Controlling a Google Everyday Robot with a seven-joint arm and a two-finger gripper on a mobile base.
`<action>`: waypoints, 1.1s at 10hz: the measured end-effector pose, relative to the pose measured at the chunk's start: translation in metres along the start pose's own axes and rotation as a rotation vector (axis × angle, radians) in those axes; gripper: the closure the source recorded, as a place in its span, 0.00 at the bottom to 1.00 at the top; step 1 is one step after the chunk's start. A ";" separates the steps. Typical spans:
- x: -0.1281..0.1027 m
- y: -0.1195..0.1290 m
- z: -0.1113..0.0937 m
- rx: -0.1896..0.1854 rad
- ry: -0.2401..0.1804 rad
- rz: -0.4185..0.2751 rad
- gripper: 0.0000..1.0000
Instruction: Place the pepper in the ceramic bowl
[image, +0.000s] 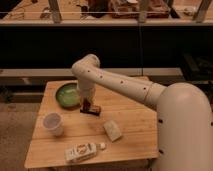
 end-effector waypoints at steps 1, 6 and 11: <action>0.008 -0.005 0.000 0.007 0.008 0.003 0.87; 0.042 -0.070 0.023 0.069 0.051 0.014 0.65; 0.054 -0.101 0.041 0.075 0.100 0.106 0.60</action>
